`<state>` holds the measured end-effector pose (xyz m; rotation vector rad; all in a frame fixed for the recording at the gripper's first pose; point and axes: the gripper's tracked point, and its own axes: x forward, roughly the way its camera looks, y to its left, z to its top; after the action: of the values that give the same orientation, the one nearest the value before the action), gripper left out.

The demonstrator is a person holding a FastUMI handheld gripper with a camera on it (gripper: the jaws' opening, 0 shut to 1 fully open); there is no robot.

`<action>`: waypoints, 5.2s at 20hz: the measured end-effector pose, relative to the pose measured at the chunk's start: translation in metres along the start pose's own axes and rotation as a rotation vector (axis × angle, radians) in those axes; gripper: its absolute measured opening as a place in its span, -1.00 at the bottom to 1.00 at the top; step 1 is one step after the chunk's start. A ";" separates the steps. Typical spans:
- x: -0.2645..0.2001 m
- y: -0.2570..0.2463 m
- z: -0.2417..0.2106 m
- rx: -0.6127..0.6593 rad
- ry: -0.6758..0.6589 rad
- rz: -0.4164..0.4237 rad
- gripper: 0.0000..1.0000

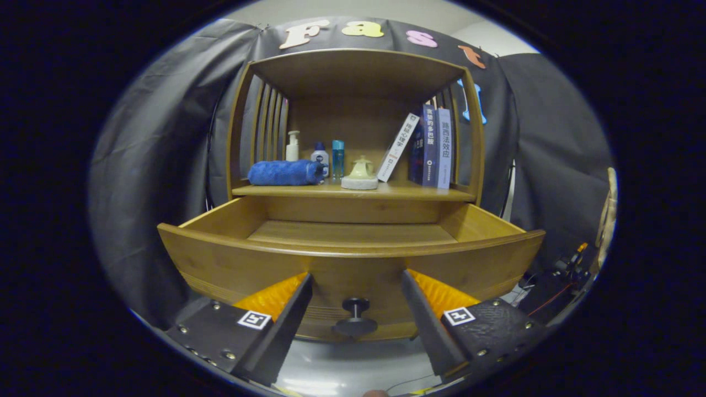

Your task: Pull open the drawer, take out the items inside it, and place them on the countertop above the cabinet.

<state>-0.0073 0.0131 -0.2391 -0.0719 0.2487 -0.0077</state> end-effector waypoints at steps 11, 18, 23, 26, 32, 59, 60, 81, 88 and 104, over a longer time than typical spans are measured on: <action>0.059 0.014 0.016 0.012 0.005 -0.026 0.98; 0.102 0.015 0.026 0.028 0.022 -0.027 0.98; 0.124 0.016 0.029 0.053 0.015 -0.023 0.98; 0.132 0.017 0.030 0.054 0.012 -0.024 0.98; 0.149 0.018 0.031 0.068 -0.001 -0.018 0.98; 0.073 0.026 0.101 -0.020 -0.104 -0.023 0.98; 0.060 0.026 0.111 -0.045 -0.119 -0.024 0.97; -0.071 -0.004 0.209 -0.057 -0.414 0.123 0.97; -0.064 -0.039 0.209 -0.083 -0.520 0.071 0.93; -0.059 -0.065 0.206 0.006 -0.483 0.137 0.93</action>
<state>-0.0137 -0.0358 -0.0213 -0.0485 -0.2296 0.1443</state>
